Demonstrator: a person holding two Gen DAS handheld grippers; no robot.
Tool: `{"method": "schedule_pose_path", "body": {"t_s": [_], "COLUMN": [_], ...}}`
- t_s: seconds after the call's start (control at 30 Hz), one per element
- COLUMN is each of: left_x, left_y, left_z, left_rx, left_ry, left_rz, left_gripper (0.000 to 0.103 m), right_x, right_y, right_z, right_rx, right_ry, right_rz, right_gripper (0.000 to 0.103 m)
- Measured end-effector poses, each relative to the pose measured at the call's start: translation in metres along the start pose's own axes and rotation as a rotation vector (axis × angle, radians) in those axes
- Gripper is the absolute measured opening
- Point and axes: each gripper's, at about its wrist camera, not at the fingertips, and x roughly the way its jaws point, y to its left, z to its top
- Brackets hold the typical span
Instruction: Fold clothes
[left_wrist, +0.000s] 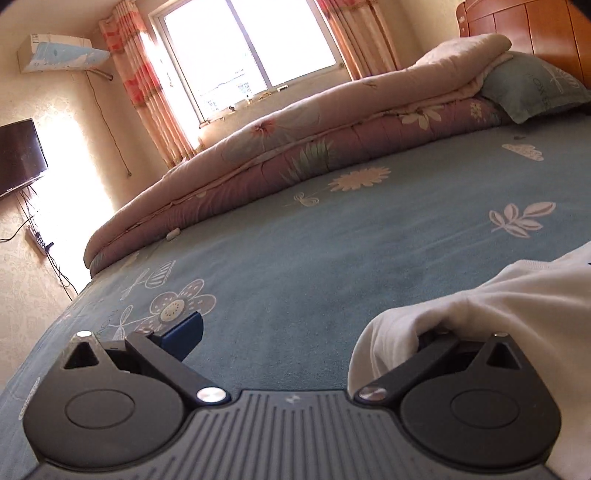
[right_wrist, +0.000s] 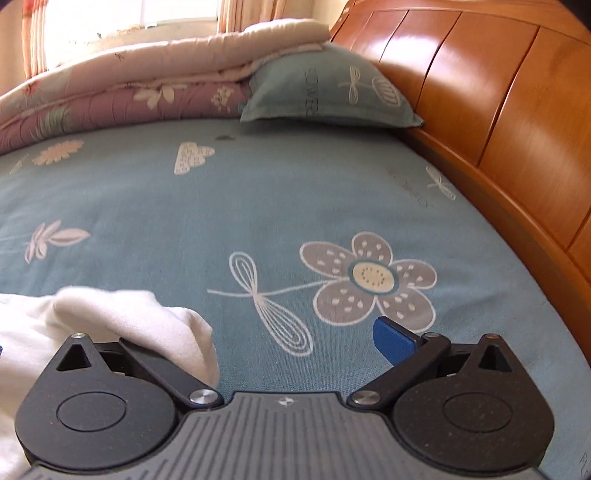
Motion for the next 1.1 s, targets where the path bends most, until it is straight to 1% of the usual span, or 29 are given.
{"method": "schedule_pose_path", "body": {"t_s": [0.07,0.1,0.17,0.23,0.27,0.33,0.37,0.47,0.57,0.67,0.77,0.8,0.87,0.97,1.03,1.1], "left_x": [0.009,0.009,0.007,0.005,0.006,0.012,0.012,-0.009,-0.035,-0.063,-0.097,-0.107,-0.125,-0.148,-0.157,-0.164], "left_y": [0.005,0.007,0.004,0.000,-0.002,-0.010,-0.015,-0.023,-0.023,-0.019,-0.017,-0.018,-0.022,-0.031,-0.035,-0.040], "left_z": [0.004,0.006,0.010,0.014,0.015,0.010,0.007,-0.012,-0.029,-0.043,-0.055,-0.059,-0.065,-0.072,-0.076,-0.078], "left_rx": [-0.024,-0.021,0.026,0.044,0.039,0.061,0.076,0.128,0.145,0.124,0.098,0.089,0.083,0.082,0.078,0.074], "left_ry": [0.050,0.047,0.023,0.004,0.013,0.091,0.116,0.087,0.093,0.103,0.096,0.094,0.082,0.062,0.051,0.049], "left_rz": [-0.042,-0.050,-0.041,-0.035,-0.045,-0.096,-0.118,-0.142,-0.185,-0.230,-0.318,-0.345,-0.380,-0.414,-0.430,-0.439], "left_gripper": [0.103,0.103,0.103,0.103,0.103,0.102,0.102,0.102,0.102,0.102,0.102,0.102,0.102,0.102,0.102,0.102], "right_x": [0.008,0.009,0.007,0.001,-0.002,-0.008,-0.012,-0.021,-0.033,-0.060,-0.077,-0.082,-0.093,-0.114,-0.126,-0.130], "right_y": [-0.008,-0.011,-0.016,-0.012,-0.010,-0.007,-0.005,0.001,0.006,0.008,0.015,0.019,0.036,0.064,0.084,0.102], "right_z": [0.004,0.007,0.011,0.003,-0.002,-0.010,-0.014,-0.027,-0.041,-0.069,-0.099,-0.108,-0.127,-0.148,-0.158,-0.165], "right_rx": [0.025,0.037,0.051,0.043,0.039,0.031,0.026,0.014,0.008,0.073,0.147,0.154,0.115,-0.010,-0.121,-0.225], "right_ry": [0.037,0.046,0.048,0.062,0.069,0.083,0.090,0.111,0.134,0.148,0.195,0.206,0.205,0.167,0.124,0.082], "right_rz": [0.030,0.046,0.077,0.103,0.115,0.140,0.153,0.190,0.235,0.346,0.507,0.545,0.574,0.571,0.548,0.481], "right_gripper": [0.103,0.103,0.103,0.103,0.103,0.103,0.103,0.103,0.103,0.103,0.103,0.103,0.103,0.103,0.103,0.103]}}
